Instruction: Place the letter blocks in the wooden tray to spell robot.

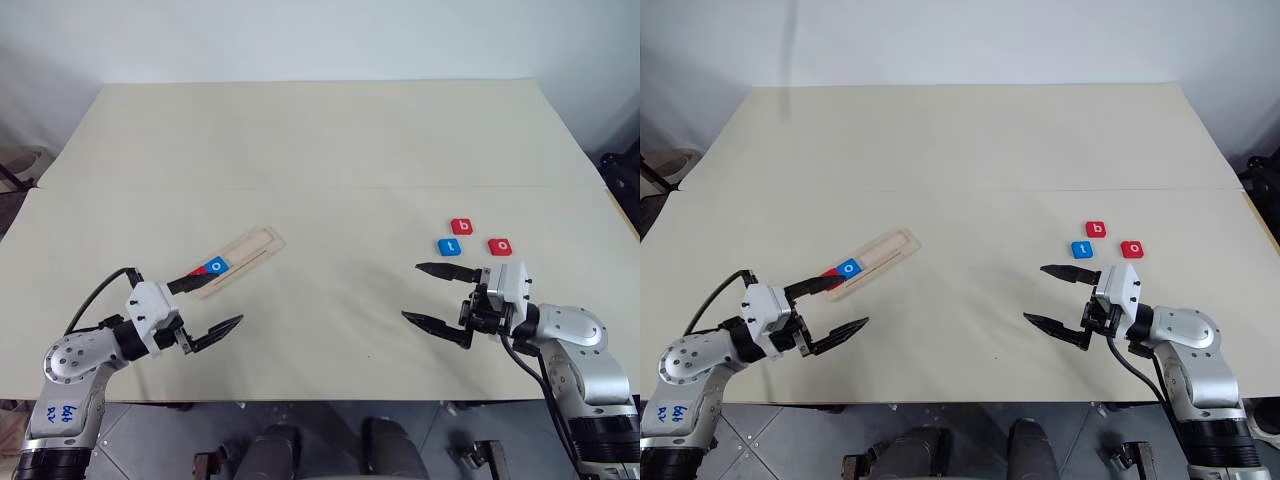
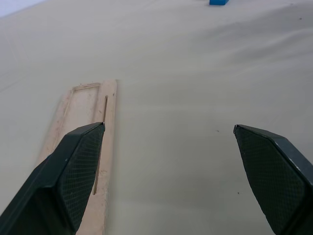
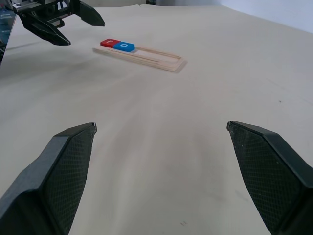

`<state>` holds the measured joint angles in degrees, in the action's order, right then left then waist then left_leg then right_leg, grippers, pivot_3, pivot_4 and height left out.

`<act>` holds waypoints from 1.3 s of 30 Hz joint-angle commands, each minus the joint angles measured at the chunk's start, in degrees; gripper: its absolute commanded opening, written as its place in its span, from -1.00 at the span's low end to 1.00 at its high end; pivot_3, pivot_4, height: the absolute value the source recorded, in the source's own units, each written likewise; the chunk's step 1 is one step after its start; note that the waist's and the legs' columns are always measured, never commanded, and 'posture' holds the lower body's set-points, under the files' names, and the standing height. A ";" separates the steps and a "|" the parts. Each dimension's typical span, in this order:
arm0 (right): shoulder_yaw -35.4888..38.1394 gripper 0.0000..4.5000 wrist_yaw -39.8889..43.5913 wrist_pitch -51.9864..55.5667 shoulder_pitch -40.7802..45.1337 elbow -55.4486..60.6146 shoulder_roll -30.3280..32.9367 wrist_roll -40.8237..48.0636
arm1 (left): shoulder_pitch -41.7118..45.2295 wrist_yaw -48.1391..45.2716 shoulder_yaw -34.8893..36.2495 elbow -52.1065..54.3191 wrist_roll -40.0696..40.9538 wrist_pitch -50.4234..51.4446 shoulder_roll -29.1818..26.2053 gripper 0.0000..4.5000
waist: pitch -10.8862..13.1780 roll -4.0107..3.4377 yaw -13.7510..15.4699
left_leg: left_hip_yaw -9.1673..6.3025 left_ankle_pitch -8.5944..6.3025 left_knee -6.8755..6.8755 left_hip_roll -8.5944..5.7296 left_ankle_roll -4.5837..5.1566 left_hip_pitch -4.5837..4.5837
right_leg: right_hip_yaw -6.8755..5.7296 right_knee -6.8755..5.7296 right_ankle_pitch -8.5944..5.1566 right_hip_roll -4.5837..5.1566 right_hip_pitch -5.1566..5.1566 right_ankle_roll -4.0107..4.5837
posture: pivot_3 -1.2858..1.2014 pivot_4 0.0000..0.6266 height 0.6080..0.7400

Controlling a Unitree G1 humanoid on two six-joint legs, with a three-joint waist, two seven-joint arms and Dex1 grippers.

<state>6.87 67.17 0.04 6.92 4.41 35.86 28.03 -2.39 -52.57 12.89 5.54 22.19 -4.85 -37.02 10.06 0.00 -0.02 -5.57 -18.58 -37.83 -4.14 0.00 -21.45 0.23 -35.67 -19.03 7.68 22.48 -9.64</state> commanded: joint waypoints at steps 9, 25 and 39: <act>0.48 0.99 0.77 -0.93 0.56 0.19 0.38 0.10 | -0.90 1.29 2.54 2.60 2.37 1.63 -0.09 1.00 | 0.00 0.00 -0.03 | 0.00 0.00 0.00 0.00 0.00 0.00 | 0.00 0.00 0.00 0.00 0.00 0.00 | 0.03 -0.52 1.00; -4.19 0.99 -0.84 -1.04 4.54 5.32 -5.98 1.44 | -20.32 14.52 17.58 8.14 2.65 1.19 9.24 1.00 | 0.00 0.00 0.00 | 0.02 -0.01 0.00 0.02 -0.01 0.00 | 0.03 0.05 0.00 -0.01 -0.01 0.00 | 0.03 -0.52 1.00; -3.17 0.99 3.21 -3.82 1.27 8.27 -5.01 4.06 | -23.86 12.45 21.35 5.11 7.27 3.04 10.33 1.00 | 0.00 0.03 0.15 | 0.00 -0.05 0.00 0.01 0.00 0.00 | 0.03 0.10 -0.01 0.00 -0.05 0.02 | 0.03 -0.52 1.00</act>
<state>2.31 69.51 -2.47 8.36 11.90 30.05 31.04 -25.41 -39.45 33.07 10.34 27.85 -1.81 -26.60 10.06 0.03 0.13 -5.57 -18.62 -37.83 -4.13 -0.01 -21.45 0.25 -35.57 -19.04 7.68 22.43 -9.62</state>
